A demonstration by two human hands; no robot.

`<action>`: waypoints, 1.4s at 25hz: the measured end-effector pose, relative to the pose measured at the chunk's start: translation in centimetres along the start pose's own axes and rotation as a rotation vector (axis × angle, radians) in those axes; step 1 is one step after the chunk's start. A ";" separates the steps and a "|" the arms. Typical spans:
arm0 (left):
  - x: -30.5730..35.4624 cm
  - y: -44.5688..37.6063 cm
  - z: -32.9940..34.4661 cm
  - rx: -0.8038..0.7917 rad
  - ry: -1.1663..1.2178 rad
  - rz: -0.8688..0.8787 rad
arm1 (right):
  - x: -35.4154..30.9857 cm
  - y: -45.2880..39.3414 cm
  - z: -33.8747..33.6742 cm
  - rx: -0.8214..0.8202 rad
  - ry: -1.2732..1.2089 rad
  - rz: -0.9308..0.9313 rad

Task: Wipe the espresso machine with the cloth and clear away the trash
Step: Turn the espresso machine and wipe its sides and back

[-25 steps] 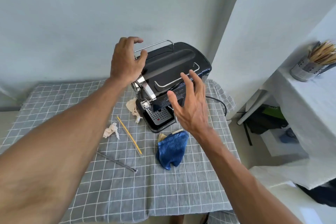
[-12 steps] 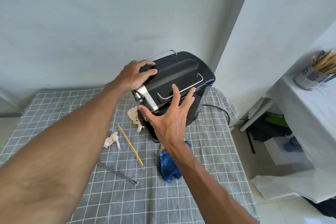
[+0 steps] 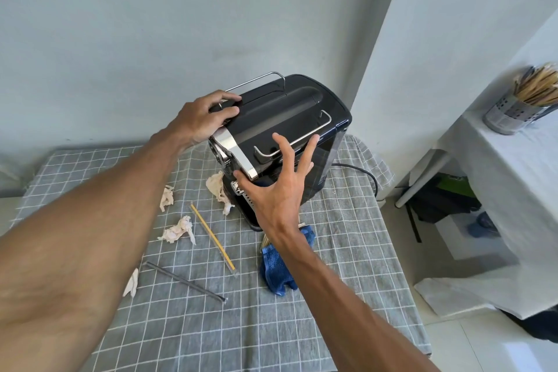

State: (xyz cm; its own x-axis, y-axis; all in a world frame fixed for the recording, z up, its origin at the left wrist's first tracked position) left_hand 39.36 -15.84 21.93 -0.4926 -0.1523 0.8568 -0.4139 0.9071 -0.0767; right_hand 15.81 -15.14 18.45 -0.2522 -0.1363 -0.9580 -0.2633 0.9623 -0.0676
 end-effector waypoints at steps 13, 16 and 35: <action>2.5 1.9 1.7 0.118 -0.204 0.050 | -0.2 -2.4 -4.4 -0.098 0.067 -0.109; 3.3 2.6 2.5 0.164 -0.250 0.043 | -0.4 -3.5 -5.7 -0.157 0.081 -0.144; 6.7 5.2 7.8 0.272 -0.544 0.106 | 2.1 -7.5 -11.4 -0.325 0.117 -0.033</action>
State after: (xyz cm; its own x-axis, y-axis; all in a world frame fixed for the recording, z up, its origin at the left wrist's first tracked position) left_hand 27.91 -15.21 23.31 -0.8318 -0.3101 0.4604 -0.4866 0.8066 -0.3357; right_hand 6.68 -25.28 20.14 -0.3387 -0.2097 -0.9172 -0.5511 0.8344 0.0127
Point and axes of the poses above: each hand's wrist, its own y-axis away from the middle knuckle, its own z-axis out of the palm, x = y × z, the point moved 8 cm from there along -y, towards the middle knuckle, and after that the axes turned 11 degrees about z, right-handed, at the moved point
